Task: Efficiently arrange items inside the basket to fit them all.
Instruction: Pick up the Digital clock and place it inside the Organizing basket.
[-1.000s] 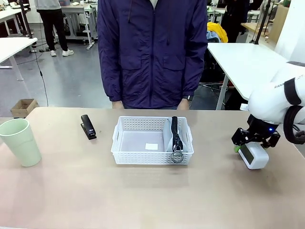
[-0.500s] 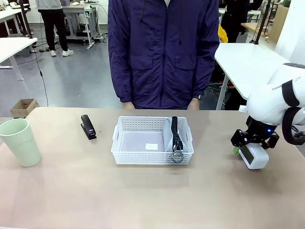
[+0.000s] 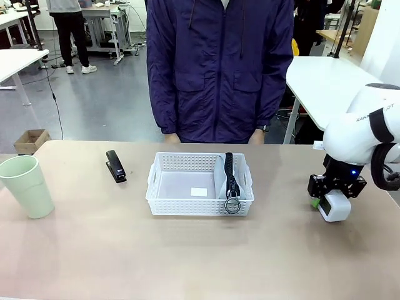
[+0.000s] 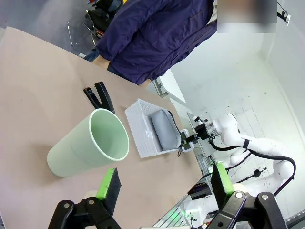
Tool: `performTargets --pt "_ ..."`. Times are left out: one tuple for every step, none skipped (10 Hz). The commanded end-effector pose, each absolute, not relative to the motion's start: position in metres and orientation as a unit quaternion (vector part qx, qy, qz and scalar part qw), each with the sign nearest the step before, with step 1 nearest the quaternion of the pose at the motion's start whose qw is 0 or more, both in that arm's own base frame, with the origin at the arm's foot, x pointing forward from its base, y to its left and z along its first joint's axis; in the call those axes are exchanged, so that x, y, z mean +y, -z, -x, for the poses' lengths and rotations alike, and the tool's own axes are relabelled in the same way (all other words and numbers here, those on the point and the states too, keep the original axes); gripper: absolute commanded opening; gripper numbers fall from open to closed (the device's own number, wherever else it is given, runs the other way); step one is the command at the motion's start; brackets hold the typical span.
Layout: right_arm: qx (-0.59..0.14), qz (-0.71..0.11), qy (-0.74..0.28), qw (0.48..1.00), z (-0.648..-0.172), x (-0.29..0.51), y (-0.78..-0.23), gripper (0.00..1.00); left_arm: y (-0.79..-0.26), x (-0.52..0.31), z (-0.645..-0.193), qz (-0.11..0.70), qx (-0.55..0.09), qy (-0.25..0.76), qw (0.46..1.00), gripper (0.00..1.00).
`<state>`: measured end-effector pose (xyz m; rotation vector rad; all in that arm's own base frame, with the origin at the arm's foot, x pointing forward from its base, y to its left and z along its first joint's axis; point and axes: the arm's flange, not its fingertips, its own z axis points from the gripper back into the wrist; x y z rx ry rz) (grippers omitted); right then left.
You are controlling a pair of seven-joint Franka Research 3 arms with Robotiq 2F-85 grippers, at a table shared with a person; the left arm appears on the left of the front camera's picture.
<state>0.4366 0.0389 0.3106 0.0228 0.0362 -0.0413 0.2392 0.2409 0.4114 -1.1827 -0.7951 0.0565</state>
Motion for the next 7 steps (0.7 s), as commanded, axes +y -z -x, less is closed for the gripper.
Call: performTargets --pt "0.027 0.01 0.031 0.999 -0.4427 0.0424 -0.3127 0.0 -0.4126 0.2408 -0.2396 0.545 -0.377 -0.016 0.749 1.0" --pt "0.031 0.01 0.032 0.999 -0.4424 0.0421 -0.3122 0.0 -0.4126 0.2408 -0.2396 0.545 -0.377 -0.016 0.749 1.0" --pt "0.031 0.01 0.034 0.999 -0.4424 0.0423 -0.3114 0.0 -0.4126 0.2408 -0.2396 0.545 -0.377 -0.016 0.749 1.0" --pt "0.032 0.01 0.035 0.999 -0.4422 0.0419 -0.3106 0.0 -0.4126 0.2408 -0.2396 0.545 -0.377 -0.016 0.749 1.0" --pt "0.032 0.009 0.035 0.999 -0.4415 0.0414 -0.3106 0.0 -0.4126 0.2408 -0.2396 0.545 -0.377 -0.016 0.749 1.0" --pt "0.033 0.009 0.036 0.999 -0.4401 0.0403 -0.3118 0.0 -0.4126 0.2408 -0.2396 0.545 -0.377 -0.016 0.749 1.0" --pt "0.031 0.005 0.033 0.999 -0.435 0.0379 -0.3203 0.0 -0.4126 0.2408 -0.2396 0.545 -0.377 -0.016 0.749 1.0"
